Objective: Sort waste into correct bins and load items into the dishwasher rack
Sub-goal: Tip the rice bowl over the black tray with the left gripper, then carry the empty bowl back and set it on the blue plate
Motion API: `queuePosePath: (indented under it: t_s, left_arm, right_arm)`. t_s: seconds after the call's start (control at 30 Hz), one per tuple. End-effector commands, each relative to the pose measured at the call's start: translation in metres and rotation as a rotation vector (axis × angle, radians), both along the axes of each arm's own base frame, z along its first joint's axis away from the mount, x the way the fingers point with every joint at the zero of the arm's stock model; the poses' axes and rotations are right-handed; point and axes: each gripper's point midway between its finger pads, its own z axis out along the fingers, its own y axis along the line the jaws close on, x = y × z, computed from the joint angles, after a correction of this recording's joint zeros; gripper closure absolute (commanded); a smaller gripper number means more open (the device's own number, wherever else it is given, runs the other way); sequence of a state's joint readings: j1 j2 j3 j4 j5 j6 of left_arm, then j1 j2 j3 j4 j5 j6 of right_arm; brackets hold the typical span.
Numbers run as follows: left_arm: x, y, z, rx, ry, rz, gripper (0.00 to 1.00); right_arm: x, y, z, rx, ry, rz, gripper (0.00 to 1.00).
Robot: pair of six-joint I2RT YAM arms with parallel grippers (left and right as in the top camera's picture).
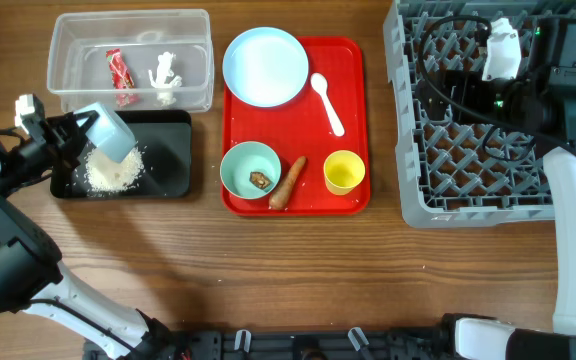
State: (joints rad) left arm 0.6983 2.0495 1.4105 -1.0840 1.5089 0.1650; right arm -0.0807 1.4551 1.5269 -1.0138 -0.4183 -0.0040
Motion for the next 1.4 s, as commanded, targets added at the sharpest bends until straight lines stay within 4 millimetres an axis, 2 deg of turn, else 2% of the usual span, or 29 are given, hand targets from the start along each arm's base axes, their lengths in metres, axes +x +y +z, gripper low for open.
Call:
queuePosePath:
  t_s: [0.0,0.23,0.37,0.43,0.57,0.63,0.73,0.83,0.87,0.93,1.0,1.1,1.17,1.23,1.3,1.37]
  left_arm:
    - [-0.004,0.000,0.014,-0.108,0.023,0.021,0.96]
    - [-0.005,-0.002,0.015,-0.087,0.002,0.018,0.96]
    - [-0.006,-0.009,0.009,-0.033,0.022,-0.008,0.96]
    - [-0.008,-0.013,0.013,-0.019,0.027,-0.017,0.96]
    - [-0.018,-0.021,0.045,0.007,-0.004,-0.017,0.96]
    - [-0.022,-0.027,0.063,0.080,-0.047,-0.029,0.96]
    - [-0.023,-0.047,0.094,0.237,-0.101,-0.079,0.96]
    - [-0.007,-0.078,0.114,0.500,-0.070,-0.115,0.96]
    - [0.006,-0.094,0.121,0.634,-0.066,-0.099,0.96]
    - [0.032,-0.134,0.137,0.848,-0.178,-0.081,0.96]
    - [0.052,-0.167,0.141,1.033,-0.264,-0.043,0.96]
    - [0.084,-0.217,0.136,1.391,-0.380,0.055,0.96]
    - [0.095,-0.262,0.124,1.555,-0.518,-0.006,0.96]
    - [0.103,-0.305,0.095,1.631,-0.605,-0.091,0.96]
    - [0.115,-0.327,0.057,1.671,-0.601,-0.141,0.96]
    - [0.129,-0.338,0.014,1.675,-0.573,-0.176,0.96]
  right_arm:
    - [0.003,0.001,0.001,-0.001,0.001,-0.005,0.00]
    - [0.003,0.001,0.001,0.004,0.002,-0.010,0.00]
    - [0.004,0.001,0.002,0.004,-0.001,-0.011,0.00]
    - [0.004,0.001,0.002,0.014,0.005,-0.024,0.00]
    - [0.004,0.000,0.002,0.013,0.004,-0.024,0.00]
    - [0.004,0.000,0.002,0.013,0.003,-0.023,0.00]
    - [0.007,0.000,0.004,0.010,-0.011,-0.021,0.00]
    - [0.011,0.000,0.007,0.008,-0.033,-0.021,0.00]
    - [0.012,0.000,0.008,0.008,-0.040,-0.021,0.00]
    - [0.013,0.000,0.008,0.007,-0.042,-0.022,0.00]
    - [0.012,0.000,0.008,0.009,-0.039,-0.022,0.00]
    - [0.007,0.000,0.004,0.011,-0.013,-0.023,0.00]
    - [0.004,0.000,0.002,0.010,0.006,-0.022,0.00]
    - [0.002,0.000,0.000,0.008,0.016,-0.024,0.00]
    - [0.001,-0.001,-0.001,0.002,0.021,-0.029,0.00]
    - [0.001,-0.001,-0.001,0.002,0.024,-0.028,0.00]
